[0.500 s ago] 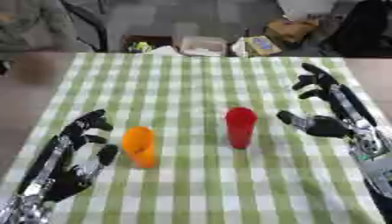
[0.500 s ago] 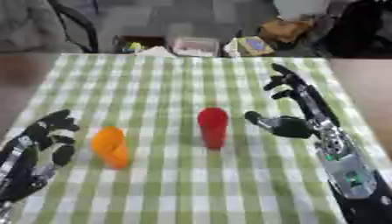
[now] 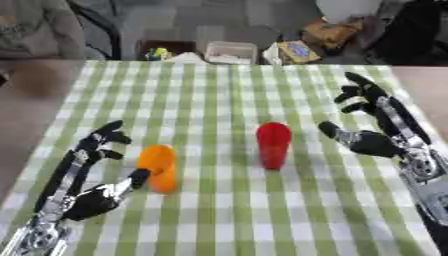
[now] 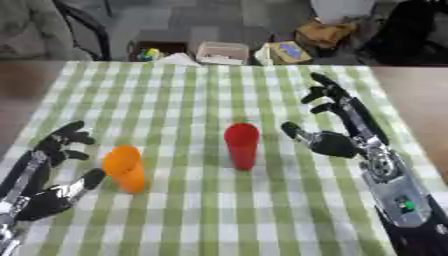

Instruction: Pour the contents of one cup into another cup.

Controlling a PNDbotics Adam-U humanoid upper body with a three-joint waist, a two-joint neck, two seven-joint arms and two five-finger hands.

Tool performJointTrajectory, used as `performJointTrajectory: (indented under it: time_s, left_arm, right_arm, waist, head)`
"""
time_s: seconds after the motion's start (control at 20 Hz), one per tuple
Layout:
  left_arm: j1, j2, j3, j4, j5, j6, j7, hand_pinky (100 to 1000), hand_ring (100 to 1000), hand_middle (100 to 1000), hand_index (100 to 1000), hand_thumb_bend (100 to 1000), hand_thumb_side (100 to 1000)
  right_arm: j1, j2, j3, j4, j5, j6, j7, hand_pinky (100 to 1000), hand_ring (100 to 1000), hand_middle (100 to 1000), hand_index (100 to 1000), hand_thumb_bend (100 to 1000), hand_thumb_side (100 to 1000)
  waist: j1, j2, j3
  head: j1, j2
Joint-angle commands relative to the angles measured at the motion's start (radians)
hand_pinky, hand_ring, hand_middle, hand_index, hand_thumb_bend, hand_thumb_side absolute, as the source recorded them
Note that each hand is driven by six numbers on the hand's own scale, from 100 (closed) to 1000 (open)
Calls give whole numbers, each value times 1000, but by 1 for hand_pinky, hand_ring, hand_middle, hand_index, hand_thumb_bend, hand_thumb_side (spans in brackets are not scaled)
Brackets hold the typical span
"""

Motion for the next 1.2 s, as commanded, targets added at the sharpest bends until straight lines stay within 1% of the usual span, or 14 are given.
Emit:
performJointTrajectory:
  time_s: [0.05, 0.3, 0.45, 0.95, 1.2]
  left_arm:
    - [-36, 11, -12, 59, -39, -12, 36, 690, 887, 687, 940, 588, 517]
    - [-82, -1, -31, 162, -81, -36, 56, 692, 886, 694, 944, 516, 494]
    - [-105, -10, -36, 213, -93, -46, 63, 692, 886, 695, 944, 499, 490]
    - [-152, -36, -42, 335, -131, -68, 94, 699, 892, 704, 946, 488, 491]
    - [-164, -42, -46, 367, -159, -81, 112, 705, 894, 708, 946, 492, 496]
  right_arm:
    - [-12, -15, -7, -15, -10, -2, 5, 684, 922, 640, 991, 552, 402]
    - [-12, -14, -6, -17, -13, -2, 8, 687, 924, 641, 992, 542, 407]
    - [-11, -14, -6, -17, -14, -3, 8, 686, 935, 641, 992, 539, 408]
    - [-12, -12, -5, -15, -15, -5, 12, 687, 941, 642, 993, 528, 416]
    - [-12, -11, -5, -14, -16, -6, 14, 687, 941, 642, 993, 521, 418]
  waist:
    - [0, -18, -4]
    - [-1, -17, -11]
    - [-2, -17, -17]
    - [-1, -17, -33]
    - [-1, -18, -34]
  head:
    - [3, -4]
    - [5, -2]
    - [6, -2]
    - [9, -1]
    - [10, -2]
